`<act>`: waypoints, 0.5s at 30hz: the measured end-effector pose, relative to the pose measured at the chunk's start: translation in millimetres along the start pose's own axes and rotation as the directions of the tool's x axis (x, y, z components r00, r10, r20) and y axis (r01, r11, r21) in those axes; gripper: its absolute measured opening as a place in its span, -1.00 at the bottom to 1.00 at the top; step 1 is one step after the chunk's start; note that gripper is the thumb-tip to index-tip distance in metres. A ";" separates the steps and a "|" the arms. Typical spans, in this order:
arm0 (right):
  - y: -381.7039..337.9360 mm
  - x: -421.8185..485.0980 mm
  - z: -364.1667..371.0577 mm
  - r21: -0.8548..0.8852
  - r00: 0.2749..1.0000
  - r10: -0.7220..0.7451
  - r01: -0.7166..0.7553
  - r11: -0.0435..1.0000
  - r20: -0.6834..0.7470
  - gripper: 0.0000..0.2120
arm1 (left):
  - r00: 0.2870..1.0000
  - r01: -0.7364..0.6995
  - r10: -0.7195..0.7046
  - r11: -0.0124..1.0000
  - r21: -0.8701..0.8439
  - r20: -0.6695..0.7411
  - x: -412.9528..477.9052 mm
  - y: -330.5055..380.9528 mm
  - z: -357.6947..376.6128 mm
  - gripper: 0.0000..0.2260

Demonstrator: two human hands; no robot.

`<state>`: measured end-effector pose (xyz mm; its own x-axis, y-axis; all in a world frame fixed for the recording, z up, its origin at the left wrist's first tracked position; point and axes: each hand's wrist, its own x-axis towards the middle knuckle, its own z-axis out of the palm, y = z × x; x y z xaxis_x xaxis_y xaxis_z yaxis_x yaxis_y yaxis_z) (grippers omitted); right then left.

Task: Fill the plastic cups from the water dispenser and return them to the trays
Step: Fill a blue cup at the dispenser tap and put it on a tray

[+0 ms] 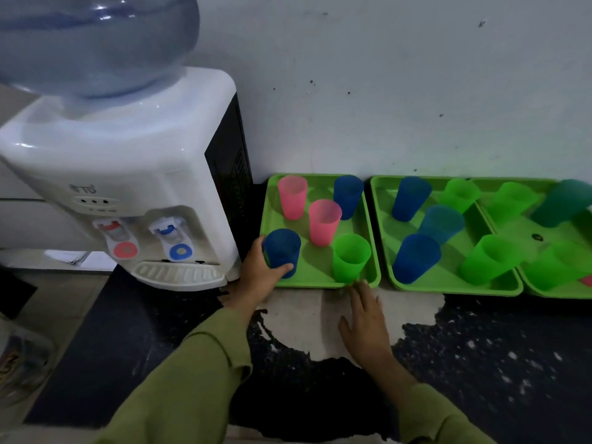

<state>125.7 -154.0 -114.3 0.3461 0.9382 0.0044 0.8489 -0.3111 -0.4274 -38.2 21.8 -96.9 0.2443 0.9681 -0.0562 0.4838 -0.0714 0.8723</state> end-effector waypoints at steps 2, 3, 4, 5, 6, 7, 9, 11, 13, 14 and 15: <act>4.4 0.2 -0.3 -0.106 0.997 -0.025 0.033 0.994 0.071 -0.37 | 1.000 0.000 0.000 1.000 -0.005 -0.010 2.7 -2.4 1.5 -0.28; 4.2 0.0 -2.0 -0.133 0.996 -0.020 0.032 0.991 0.088 -0.36 | 1.000 -0.021 0.021 1.000 -0.008 -0.013 3.2 -2.1 1.3 -0.32; 3.3 -0.1 -3.5 -0.144 0.995 -0.013 0.028 0.989 0.100 -0.35 | 0.999 -0.040 0.040 0.999 -0.002 -0.020 1.8 -1.0 0.5 -0.35; 1.9 -0.2 -4.7 -0.146 0.994 -0.007 0.023 0.989 0.111 -0.34 | 0.998 -0.059 0.059 0.998 -0.001 -0.030 0.2 0.0 0.3 -0.39; -1.2 -0.6 -5.4 -0.155 0.993 0.004 0.014 0.988 0.116 -0.34 | 0.996 -0.081 0.081 0.997 -0.013 -0.036 -1.6 2.7 -2.0 -0.42; -2.8 -1.0 -5.5 -0.168 0.992 0.017 0.003 0.986 0.122 -0.33 | 0.994 -0.107 0.106 0.994 -0.038 -0.042 -4.1 5.4 -3.0 -0.45; -7.8 -1.0 -4.9 -0.205 0.990 0.054 -0.027 0.978 0.131 -0.30 | 0.987 -0.160 0.156 0.982 -0.099 -0.049 -9.6 12.0 -7.9 -0.46; -15.3 -0.7 -3.9 -0.230 0.987 0.088 -0.055 0.972 0.134 -0.29 | 0.979 -0.202 0.199 0.968 -0.152 -0.038 -17.5 17.6 -16.3 -0.45; -24.6 -1.1 -4.3 -0.242 0.986 0.112 -0.079 0.967 0.125 -0.30 | 0.974 -0.224 0.227 0.953 -0.202 -0.009 -27.4 21.7 -28.0 -0.44; -31.9 -1.2 -3.7 -0.246 0.986 0.113 -0.081 0.966 0.122 -0.31 | 0.971 -0.232 0.240 0.947 -0.224 0.008 -32.1 21.9 -36.2 -0.43; -38.7 -1.7 -2.5 -0.250 0.987 0.107 -0.074 0.965 0.121 -0.32 | 0.968 -0.236 0.250 0.941 -0.243 0.026 -36.5 21.4 -44.5 -0.42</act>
<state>93.2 -144.0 -95.6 0.3843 0.9108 -0.1509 0.8936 -0.4080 -0.1869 -74.2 -4.4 -54.5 0.3793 0.9129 0.1509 0.1936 -0.2378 0.9518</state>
